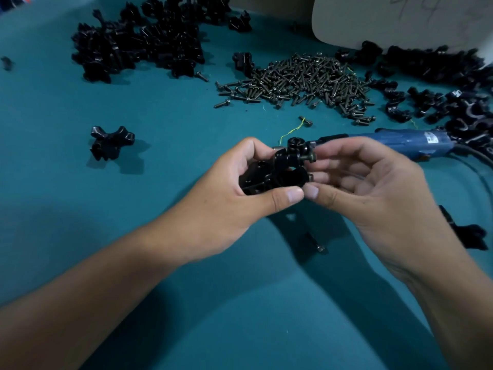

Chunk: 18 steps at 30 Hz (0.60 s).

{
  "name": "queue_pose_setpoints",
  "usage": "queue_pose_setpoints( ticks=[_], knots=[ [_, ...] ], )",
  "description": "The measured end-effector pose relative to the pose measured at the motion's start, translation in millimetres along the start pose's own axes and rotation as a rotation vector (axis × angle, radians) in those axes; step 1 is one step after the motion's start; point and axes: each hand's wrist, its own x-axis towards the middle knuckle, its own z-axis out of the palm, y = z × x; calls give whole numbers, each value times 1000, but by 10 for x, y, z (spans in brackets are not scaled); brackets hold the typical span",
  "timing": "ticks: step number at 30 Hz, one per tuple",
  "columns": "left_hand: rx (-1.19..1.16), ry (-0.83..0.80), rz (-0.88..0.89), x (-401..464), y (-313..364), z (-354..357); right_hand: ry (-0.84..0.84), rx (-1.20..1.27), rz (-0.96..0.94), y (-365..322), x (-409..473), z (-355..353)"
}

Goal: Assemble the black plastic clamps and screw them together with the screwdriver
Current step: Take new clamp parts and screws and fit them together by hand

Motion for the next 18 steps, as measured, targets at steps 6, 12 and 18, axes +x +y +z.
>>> queue_pose_setpoints(
  ticks=[6,12,18],
  knots=[
    [33,3,-3,-5,11,1,4,-165,92,-27,-2,-29],
    [-1,42,-14,3,22,1,-7,-118,44,-13,-10,-11],
    [2,35,-17,7,15,3,-39,-146,52,-33,-8,-43]
  ],
)
